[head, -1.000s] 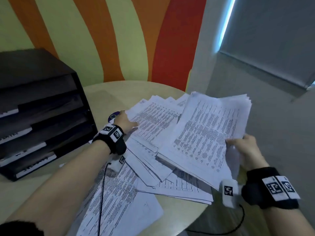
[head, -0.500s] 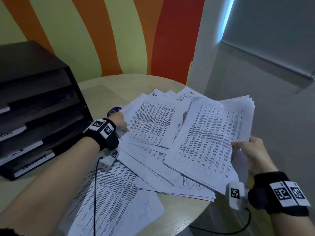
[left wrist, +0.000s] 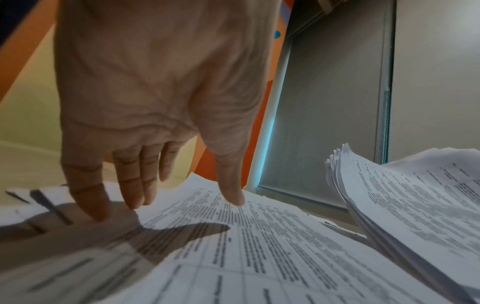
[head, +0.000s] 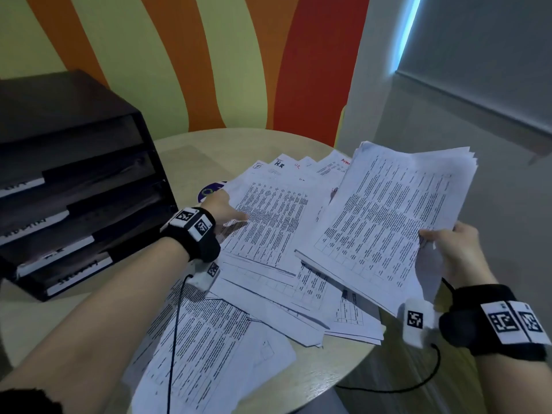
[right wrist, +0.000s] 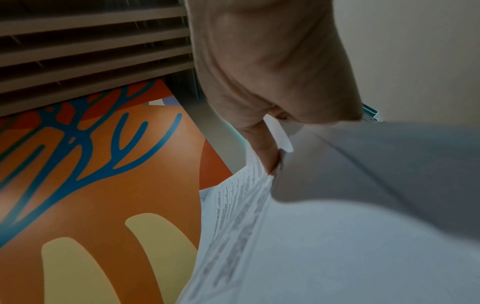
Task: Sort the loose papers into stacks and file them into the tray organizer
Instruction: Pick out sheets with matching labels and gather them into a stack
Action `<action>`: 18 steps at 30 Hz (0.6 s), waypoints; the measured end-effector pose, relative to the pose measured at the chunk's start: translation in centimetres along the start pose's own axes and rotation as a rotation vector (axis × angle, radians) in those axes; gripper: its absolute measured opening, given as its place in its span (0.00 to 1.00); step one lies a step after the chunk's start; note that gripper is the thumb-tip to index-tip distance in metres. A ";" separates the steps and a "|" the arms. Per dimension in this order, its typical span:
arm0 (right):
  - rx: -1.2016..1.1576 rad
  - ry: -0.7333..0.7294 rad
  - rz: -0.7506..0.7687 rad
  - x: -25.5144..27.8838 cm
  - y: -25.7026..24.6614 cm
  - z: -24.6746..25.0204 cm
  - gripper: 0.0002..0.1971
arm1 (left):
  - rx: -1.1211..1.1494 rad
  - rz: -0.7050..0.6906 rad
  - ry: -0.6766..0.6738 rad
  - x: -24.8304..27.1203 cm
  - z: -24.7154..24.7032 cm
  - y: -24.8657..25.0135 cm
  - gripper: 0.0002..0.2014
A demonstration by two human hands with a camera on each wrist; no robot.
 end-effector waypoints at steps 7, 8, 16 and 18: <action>-0.087 0.060 0.078 0.2 -1.2 0.6 0.13 | -0.142 0.084 0.008 -0.5 -1.6 1.7 0.53; -0.111 0.071 0.090 0.3 -1.5 0.7 0.14 | -0.170 0.085 0.018 -0.4 -1.5 1.9 0.51; -0.223 0.136 0.099 0.6 -3.1 0.9 0.09 | -0.236 0.050 0.061 -0.7 -1.2 2.1 0.26; -0.227 0.127 0.101 0.9 -3.3 0.7 0.09 | -0.166 0.013 0.088 -0.7 -1.2 1.9 0.19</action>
Point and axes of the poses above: each hand's wrist, its own x-axis away from the middle knuckle, its own z-axis out of the back of the hand, y = z × x, the point moved 1 cm from there along -x, towards the middle knuckle, and after that the axes turned 2 degrees about -x, right-handed, at the moved point
